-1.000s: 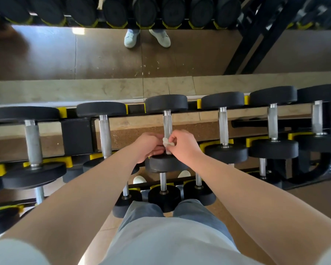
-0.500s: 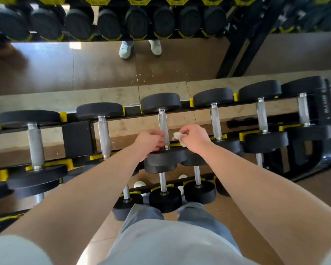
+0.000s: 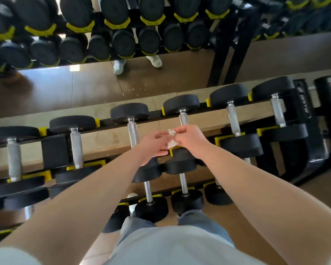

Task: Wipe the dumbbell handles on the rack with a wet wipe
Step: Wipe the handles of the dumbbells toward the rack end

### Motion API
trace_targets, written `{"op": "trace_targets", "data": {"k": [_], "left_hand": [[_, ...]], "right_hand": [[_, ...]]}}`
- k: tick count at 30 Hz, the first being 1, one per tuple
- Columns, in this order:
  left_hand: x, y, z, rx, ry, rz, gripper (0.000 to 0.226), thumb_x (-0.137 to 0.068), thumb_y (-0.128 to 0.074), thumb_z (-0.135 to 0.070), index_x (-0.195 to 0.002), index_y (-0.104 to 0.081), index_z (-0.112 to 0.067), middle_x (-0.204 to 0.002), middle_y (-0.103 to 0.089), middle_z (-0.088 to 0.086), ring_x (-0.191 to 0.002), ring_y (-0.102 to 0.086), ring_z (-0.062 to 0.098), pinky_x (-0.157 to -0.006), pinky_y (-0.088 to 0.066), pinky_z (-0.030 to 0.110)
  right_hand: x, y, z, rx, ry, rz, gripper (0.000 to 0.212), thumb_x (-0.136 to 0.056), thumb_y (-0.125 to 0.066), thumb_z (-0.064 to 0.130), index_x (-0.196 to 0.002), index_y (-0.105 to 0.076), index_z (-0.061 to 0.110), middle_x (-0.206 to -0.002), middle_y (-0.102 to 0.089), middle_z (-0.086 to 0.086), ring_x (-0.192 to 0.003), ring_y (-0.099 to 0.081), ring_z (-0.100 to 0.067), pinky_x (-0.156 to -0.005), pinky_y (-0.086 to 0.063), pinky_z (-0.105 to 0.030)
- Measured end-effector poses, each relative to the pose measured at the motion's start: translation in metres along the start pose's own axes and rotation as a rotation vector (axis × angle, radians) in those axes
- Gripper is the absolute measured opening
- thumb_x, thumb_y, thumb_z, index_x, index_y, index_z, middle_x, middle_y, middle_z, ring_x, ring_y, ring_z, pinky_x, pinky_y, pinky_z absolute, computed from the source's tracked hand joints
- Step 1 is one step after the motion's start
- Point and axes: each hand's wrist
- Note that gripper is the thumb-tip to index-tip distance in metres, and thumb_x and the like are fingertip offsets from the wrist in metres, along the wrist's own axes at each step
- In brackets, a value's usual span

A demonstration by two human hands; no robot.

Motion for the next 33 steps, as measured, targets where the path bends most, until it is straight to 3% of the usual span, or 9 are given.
{"op": "trace_targets", "data": {"k": [3,7,11,15,18,21,24,30,33], "left_hand": [[-0.002,-0.04,-0.008,0.146,-0.029,-0.034,0.045,-0.095,-0.071,-0.021,-0.136,-0.056,-0.03,-0.122,-0.063,0.003,-0.11,-0.065,0.021,-0.094,-0.06,0.04],[-0.009,-0.079,-0.012,0.182,-0.096,-0.022,0.055,-0.088,-0.078,-0.015,-0.137,-0.055,-0.028,-0.122,-0.07,0.002,-0.106,-0.073,0.02,-0.094,-0.06,0.041],[-0.013,-0.111,-0.017,0.108,-0.117,-0.143,0.035,-0.088,-0.079,-0.016,-0.115,-0.065,-0.034,-0.114,-0.072,0.002,-0.103,-0.073,0.018,-0.088,-0.062,0.038],[-0.017,-0.132,-0.016,0.126,-0.115,-0.338,0.007,-0.096,-0.07,-0.019,-0.101,-0.071,-0.023,-0.105,-0.075,0.002,-0.098,-0.074,0.016,-0.086,-0.062,0.033],[-0.018,-0.138,-0.014,0.227,-0.133,-0.369,0.01,-0.098,-0.066,-0.016,-0.108,-0.067,-0.018,-0.108,-0.074,0.004,-0.099,-0.074,0.019,-0.089,-0.062,0.038],[-0.019,-0.141,-0.015,0.282,-0.108,-0.337,0.024,-0.096,-0.069,-0.021,-0.12,-0.064,-0.019,-0.111,-0.074,0.006,-0.101,-0.074,0.021,-0.092,-0.061,0.042],[-0.025,-0.141,-0.018,0.266,-0.036,-0.378,0.019,-0.093,-0.073,-0.026,-0.111,-0.069,-0.019,-0.105,-0.076,0.002,-0.097,-0.075,0.016,-0.09,-0.062,0.04],[-0.038,-0.137,-0.018,0.262,0.025,-0.428,0.018,-0.092,-0.074,-0.014,-0.11,-0.071,-0.018,-0.109,-0.074,0.005,-0.096,-0.074,0.016,-0.085,-0.063,0.035],[-0.042,-0.141,-0.019,0.194,-0.013,-0.421,0.024,-0.09,-0.077,-0.025,-0.113,-0.07,-0.024,-0.11,-0.073,-0.001,-0.095,-0.073,0.012,-0.082,-0.062,0.028]], "right_hand": [[0.002,0.034,-0.01,0.025,0.005,0.103,0.038,-0.095,-0.065,0.008,-0.132,-0.066,0.016,-0.119,-0.069,-0.003,-0.11,-0.066,-0.018,-0.1,-0.056,-0.04],[-0.002,0.077,-0.023,0.051,0.027,0.192,0.036,-0.092,-0.069,0.005,-0.126,-0.07,0.016,-0.114,-0.072,-0.002,-0.107,-0.068,-0.02,-0.098,-0.058,-0.04],[-0.008,0.106,-0.032,0.051,0.017,0.217,0.042,-0.091,-0.073,0.004,-0.13,-0.063,0.016,-0.114,-0.069,-0.004,-0.103,-0.069,-0.022,-0.093,-0.061,-0.04],[-0.018,0.123,-0.039,-0.124,-0.076,0.207,0.034,-0.093,-0.072,0.008,-0.126,-0.064,0.015,-0.114,-0.07,-0.008,-0.1,-0.072,-0.024,-0.089,-0.062,-0.038],[-0.025,0.127,-0.043,-0.179,-0.104,0.19,0.023,-0.096,-0.069,0.008,-0.116,-0.07,0.017,-0.113,-0.072,-0.011,-0.098,-0.072,-0.024,-0.084,-0.063,-0.035],[-0.032,0.126,-0.046,-0.046,-0.075,0.188,0.021,-0.097,-0.068,0.009,-0.116,-0.074,0.015,-0.107,-0.073,-0.009,-0.09,-0.071,-0.02,-0.085,-0.063,-0.034],[-0.039,0.123,-0.047,0.042,-0.028,0.262,0.021,-0.097,-0.069,0.014,-0.117,-0.075,0.016,-0.108,-0.074,-0.007,-0.093,-0.072,-0.017,-0.085,-0.063,-0.031],[-0.045,0.128,-0.038,-0.485,-0.204,0.272,0.027,-0.097,-0.061,-0.005,-0.121,-0.068,0.004,-0.118,-0.069,-0.014,-0.108,-0.071,-0.027,-0.093,-0.06,-0.037],[-0.051,0.128,-0.038,-0.536,-0.24,0.233,0.026,-0.098,-0.061,-0.003,-0.12,-0.067,0.009,-0.117,-0.069,-0.012,-0.105,-0.072,-0.027,-0.091,-0.061,-0.037]]}}
Point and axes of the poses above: each hand's wrist, its own x-axis away from the middle knuckle, its own y-axis out of the back of the hand, z = x × y
